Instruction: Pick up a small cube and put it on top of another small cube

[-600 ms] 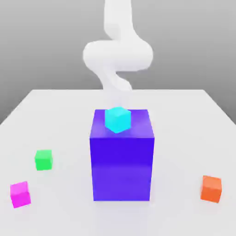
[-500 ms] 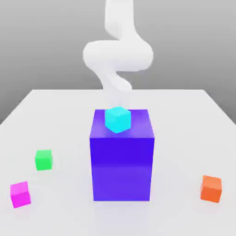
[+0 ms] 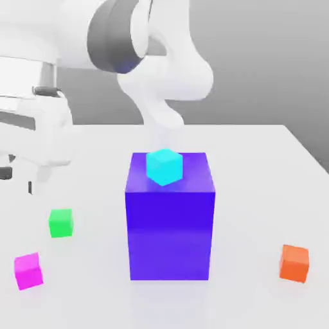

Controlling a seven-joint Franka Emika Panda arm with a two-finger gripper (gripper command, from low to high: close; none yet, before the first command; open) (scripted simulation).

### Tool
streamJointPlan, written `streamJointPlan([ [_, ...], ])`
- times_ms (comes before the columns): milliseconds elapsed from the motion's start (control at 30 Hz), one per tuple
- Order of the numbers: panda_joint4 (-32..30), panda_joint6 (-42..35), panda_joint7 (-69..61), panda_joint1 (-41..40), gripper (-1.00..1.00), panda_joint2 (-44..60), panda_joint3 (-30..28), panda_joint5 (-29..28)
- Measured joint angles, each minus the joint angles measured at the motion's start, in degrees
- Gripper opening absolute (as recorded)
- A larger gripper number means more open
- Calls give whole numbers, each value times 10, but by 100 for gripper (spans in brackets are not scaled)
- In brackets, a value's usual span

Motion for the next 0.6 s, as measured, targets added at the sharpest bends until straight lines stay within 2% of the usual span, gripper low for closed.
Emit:
streamJointPlan([
  [233, -27, 60, 33, -54, 0, 148, -23, 52],
  [400, -13, 132, 9, -89, 0, 252, 10, 98],
  [433, -9, 146, 4, -96, -100, 270, 18, 104],
  [600, -9, 146, 5, -96, -100, 270, 18, 104],
])
